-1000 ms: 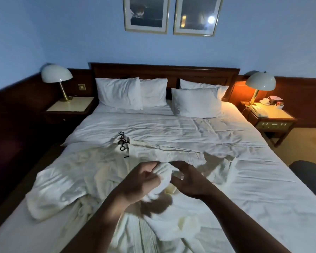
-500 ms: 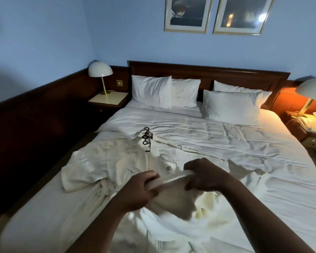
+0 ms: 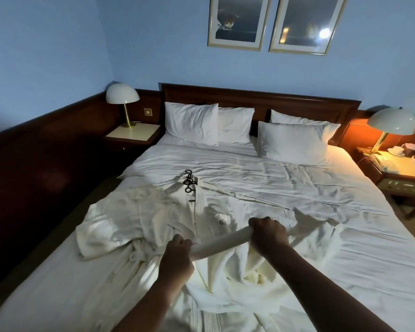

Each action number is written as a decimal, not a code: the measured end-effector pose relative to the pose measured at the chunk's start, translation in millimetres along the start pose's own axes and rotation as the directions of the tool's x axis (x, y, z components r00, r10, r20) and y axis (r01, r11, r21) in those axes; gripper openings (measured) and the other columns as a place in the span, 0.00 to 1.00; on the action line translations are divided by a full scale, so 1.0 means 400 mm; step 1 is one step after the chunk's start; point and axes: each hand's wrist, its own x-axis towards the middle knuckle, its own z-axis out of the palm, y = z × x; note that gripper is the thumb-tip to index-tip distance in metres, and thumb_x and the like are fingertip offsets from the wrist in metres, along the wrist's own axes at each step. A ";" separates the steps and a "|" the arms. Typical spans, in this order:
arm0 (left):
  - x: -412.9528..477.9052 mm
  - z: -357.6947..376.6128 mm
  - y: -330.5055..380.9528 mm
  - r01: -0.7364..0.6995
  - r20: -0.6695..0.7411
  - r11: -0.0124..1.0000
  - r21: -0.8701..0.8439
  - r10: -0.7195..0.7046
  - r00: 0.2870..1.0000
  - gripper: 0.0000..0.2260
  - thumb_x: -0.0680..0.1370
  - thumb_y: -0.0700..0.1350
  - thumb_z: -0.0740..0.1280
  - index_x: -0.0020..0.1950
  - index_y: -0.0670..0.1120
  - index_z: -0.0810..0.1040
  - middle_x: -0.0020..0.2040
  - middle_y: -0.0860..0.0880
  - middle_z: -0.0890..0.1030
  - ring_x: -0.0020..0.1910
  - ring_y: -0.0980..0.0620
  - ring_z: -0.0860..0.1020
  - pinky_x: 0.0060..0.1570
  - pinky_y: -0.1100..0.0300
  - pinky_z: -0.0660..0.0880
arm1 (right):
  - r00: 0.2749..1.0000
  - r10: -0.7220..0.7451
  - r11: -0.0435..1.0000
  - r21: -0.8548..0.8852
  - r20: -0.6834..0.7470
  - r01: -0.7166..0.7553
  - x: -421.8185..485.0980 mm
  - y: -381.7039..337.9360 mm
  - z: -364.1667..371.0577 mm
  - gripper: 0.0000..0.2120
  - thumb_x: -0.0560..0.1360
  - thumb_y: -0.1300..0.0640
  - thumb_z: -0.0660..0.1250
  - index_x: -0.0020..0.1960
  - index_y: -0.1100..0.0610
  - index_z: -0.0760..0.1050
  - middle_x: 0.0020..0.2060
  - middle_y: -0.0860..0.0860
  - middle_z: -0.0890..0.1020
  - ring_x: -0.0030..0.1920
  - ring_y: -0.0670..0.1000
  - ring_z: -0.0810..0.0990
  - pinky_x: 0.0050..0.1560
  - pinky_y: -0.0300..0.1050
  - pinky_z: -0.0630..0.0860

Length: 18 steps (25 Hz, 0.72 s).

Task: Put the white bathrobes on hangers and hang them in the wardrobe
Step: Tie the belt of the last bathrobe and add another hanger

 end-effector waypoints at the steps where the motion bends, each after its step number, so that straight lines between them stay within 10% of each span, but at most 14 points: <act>1: 0.005 0.001 0.007 0.022 0.010 1.000 0.009 -0.022 1.000 0.18 0.66 0.30 0.62 0.51 0.46 0.80 0.48 0.49 0.75 0.45 0.45 0.79 0.38 0.58 0.73 | 0.999 0.046 0.998 0.030 0.002 -0.046 0.000 -0.002 -0.001 0.11 0.73 0.62 0.62 0.50 0.51 0.78 0.45 0.52 0.82 0.50 0.59 0.84 0.46 0.47 0.76; 6: -0.020 0.032 0.015 0.100 0.097 0.995 0.025 -0.102 0.990 0.24 0.74 0.36 0.61 0.67 0.55 0.78 0.55 0.48 0.83 0.58 0.47 0.81 0.56 0.58 0.76 | 0.987 0.142 0.907 0.389 0.077 -0.160 -0.017 -0.015 0.009 0.12 0.66 0.59 0.62 0.43 0.46 0.80 0.41 0.49 0.82 0.48 0.57 0.83 0.43 0.44 0.76; 9: -0.024 0.046 -0.001 0.229 0.166 0.969 -0.091 -0.212 0.963 0.17 0.70 0.36 0.61 0.53 0.50 0.82 0.49 0.46 0.84 0.53 0.45 0.83 0.50 0.55 0.78 | 0.988 0.135 0.815 0.559 0.077 -0.155 -0.034 -0.001 0.027 0.13 0.68 0.60 0.67 0.49 0.49 0.82 0.46 0.51 0.86 0.48 0.53 0.83 0.45 0.42 0.75; 14: -0.044 0.064 -0.045 0.298 0.277 0.929 -0.218 -0.235 0.932 0.13 0.65 0.38 0.61 0.42 0.47 0.82 0.39 0.51 0.84 0.43 0.50 0.82 0.43 0.57 0.80 | 0.837 -0.230 0.254 0.861 0.497 -0.441 -0.069 0.080 0.013 0.27 0.71 0.64 0.67 0.67 0.44 0.73 0.59 0.50 0.83 0.44 0.50 0.79 0.34 0.42 0.73; 18: -0.035 0.057 -0.044 0.203 0.379 0.955 -0.214 -0.110 0.919 0.13 0.69 0.48 0.68 0.52 0.54 0.82 0.47 0.55 0.83 0.47 0.57 0.80 0.46 0.65 0.74 | 0.954 0.048 0.488 0.826 0.295 -0.280 -0.075 0.099 0.069 0.27 0.67 0.72 0.59 0.61 0.52 0.76 0.51 0.51 0.84 0.43 0.50 0.84 0.31 0.46 0.80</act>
